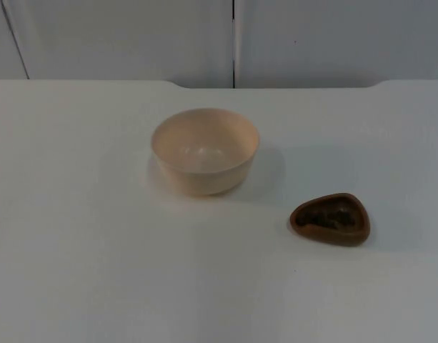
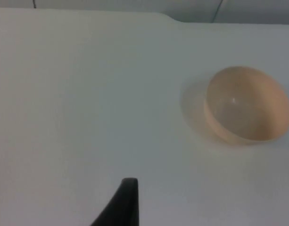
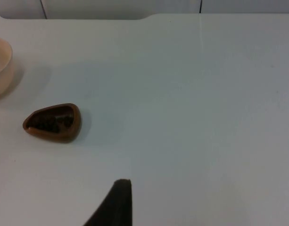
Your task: Pick up the bowl with the left hand and pour the coffee beans from the cup into the bowl with the right hand.
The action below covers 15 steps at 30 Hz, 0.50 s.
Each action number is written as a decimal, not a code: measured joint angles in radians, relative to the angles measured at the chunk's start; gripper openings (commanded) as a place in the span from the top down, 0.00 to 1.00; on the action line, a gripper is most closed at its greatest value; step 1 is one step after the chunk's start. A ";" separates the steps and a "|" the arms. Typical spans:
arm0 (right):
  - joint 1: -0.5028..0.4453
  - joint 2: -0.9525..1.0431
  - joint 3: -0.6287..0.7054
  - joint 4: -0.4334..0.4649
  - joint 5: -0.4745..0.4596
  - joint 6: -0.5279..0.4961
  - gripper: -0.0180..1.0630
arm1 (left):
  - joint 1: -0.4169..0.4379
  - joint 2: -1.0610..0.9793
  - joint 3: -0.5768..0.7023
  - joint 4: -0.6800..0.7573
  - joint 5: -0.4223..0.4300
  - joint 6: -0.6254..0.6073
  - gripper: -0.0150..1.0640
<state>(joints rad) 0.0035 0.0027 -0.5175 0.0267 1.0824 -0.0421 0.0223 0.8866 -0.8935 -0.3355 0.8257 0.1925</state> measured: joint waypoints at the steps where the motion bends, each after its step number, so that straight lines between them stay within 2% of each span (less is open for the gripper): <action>1: 0.000 0.000 0.000 0.000 0.000 0.000 0.01 | 0.000 0.009 -0.002 -0.012 0.000 0.012 0.07; 15: 0.000 0.000 0.000 0.000 0.000 0.000 0.01 | 0.000 0.084 -0.006 -0.108 -0.022 0.093 0.07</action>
<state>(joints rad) 0.0035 0.0027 -0.5175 0.0267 1.0824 -0.0421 0.0223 0.9705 -0.8999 -0.4431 0.8041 0.2859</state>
